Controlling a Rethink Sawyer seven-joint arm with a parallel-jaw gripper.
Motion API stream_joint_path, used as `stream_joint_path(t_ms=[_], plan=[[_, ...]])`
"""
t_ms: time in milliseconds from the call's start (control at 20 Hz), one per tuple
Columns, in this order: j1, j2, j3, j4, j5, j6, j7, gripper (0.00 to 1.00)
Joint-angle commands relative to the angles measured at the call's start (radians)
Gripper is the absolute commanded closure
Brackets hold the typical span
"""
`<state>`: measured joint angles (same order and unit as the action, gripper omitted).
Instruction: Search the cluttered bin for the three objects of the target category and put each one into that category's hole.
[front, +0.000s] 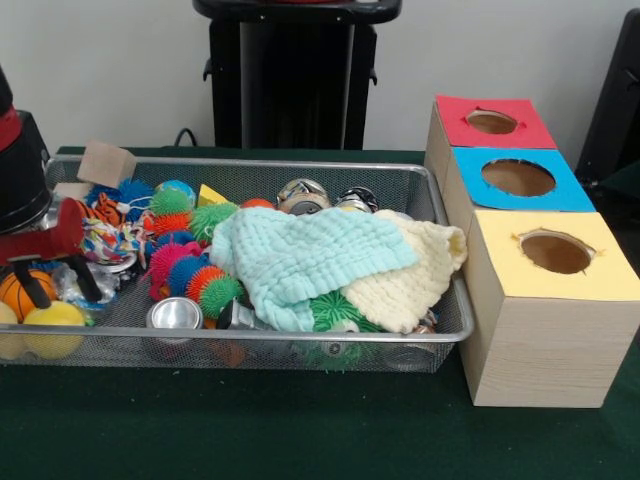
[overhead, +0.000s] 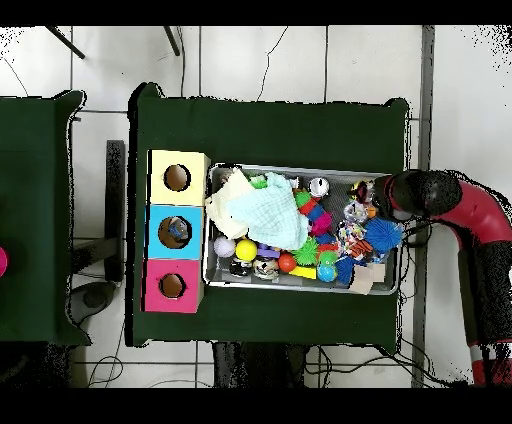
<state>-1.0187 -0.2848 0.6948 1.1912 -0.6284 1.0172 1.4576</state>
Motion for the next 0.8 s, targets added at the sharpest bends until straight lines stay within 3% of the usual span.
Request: stream_joint_path(t_ms=[50, 550, 800], plan=[[0.032, 0.093, 0.033, -0.052, -0.078, -0.050, -0.376, 0.00], [0.032, 0.141, 0.058, -0.077, -0.050, -0.012, -0.478, 0.00], [0.031, 0.115, 0.044, -0.016, -0.047, -0.044, -0.419, 0.00]])
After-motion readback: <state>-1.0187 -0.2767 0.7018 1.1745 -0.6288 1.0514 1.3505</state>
